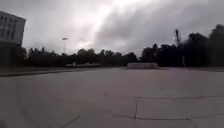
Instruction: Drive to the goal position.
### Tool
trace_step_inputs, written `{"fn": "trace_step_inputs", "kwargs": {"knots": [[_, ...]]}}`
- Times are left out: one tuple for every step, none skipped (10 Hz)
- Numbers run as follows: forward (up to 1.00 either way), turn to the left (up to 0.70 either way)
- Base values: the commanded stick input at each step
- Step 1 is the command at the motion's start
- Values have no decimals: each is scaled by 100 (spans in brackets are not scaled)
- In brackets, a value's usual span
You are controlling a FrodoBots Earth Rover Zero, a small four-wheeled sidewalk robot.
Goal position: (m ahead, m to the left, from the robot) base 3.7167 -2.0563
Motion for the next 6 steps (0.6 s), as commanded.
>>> {"fn": "trace_step_inputs", "kwargs": {"knots": [[70, -21], [70, -14], [70, -6], [70, 0], [70, 0], [70, 0]]}}
